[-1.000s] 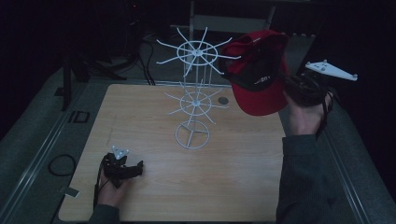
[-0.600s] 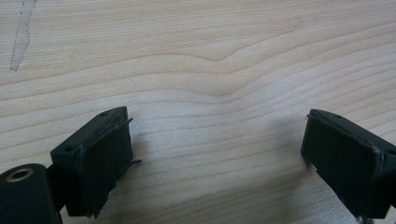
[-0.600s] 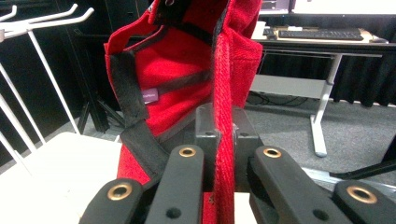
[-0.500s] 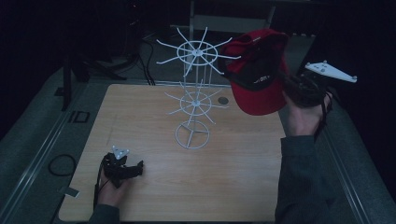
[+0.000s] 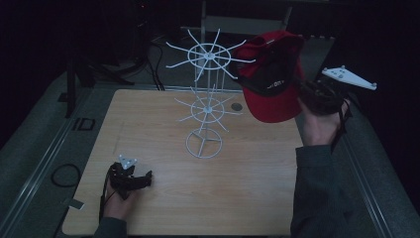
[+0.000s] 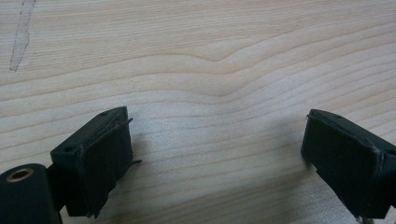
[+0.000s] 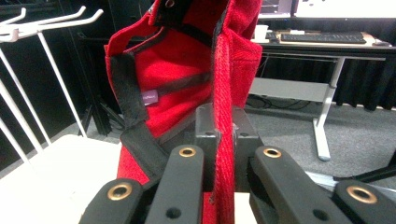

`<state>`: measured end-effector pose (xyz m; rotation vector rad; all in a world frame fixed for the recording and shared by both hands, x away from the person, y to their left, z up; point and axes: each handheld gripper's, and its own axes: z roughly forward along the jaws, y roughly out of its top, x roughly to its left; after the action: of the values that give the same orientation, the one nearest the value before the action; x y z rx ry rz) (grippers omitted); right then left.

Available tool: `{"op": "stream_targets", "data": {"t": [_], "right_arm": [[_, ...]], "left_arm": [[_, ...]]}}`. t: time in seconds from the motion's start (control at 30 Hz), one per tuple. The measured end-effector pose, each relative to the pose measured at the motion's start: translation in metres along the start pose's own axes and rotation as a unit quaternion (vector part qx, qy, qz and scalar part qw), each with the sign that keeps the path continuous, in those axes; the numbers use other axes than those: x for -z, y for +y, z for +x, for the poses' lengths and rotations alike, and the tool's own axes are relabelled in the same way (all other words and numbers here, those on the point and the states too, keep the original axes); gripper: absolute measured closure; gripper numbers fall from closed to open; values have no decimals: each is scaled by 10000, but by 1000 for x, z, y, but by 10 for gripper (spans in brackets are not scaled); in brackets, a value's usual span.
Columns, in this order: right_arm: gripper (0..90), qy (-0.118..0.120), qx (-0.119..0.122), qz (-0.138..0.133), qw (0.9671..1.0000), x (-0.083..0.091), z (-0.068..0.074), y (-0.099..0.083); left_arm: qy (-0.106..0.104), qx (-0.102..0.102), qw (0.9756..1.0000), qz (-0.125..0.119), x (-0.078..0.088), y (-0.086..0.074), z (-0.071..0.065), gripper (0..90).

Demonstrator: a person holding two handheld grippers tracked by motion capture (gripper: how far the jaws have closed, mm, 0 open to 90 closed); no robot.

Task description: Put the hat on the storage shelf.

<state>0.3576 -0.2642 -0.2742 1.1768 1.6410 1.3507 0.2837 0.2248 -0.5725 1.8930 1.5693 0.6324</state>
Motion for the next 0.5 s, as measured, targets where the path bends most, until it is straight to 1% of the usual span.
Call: {"op": "stream_targets", "data": {"t": [0.13, 0.33, 0.5], "right_arm": [[856, 25, -14, -34, 10000, 1, 1, 0], [856, 18, -118, -133, 9998, 2, -1, 3], [856, 56, -170, -159, 9997, 1, -1, 5]], "left_arm": [[5, 1, 10000, -6, 0, 0, 0, 88], [4, 1, 10000, -5, 0, 0, 0, 88], [4, 6, 10000, -8, 0, 0, 0, 88]]}}
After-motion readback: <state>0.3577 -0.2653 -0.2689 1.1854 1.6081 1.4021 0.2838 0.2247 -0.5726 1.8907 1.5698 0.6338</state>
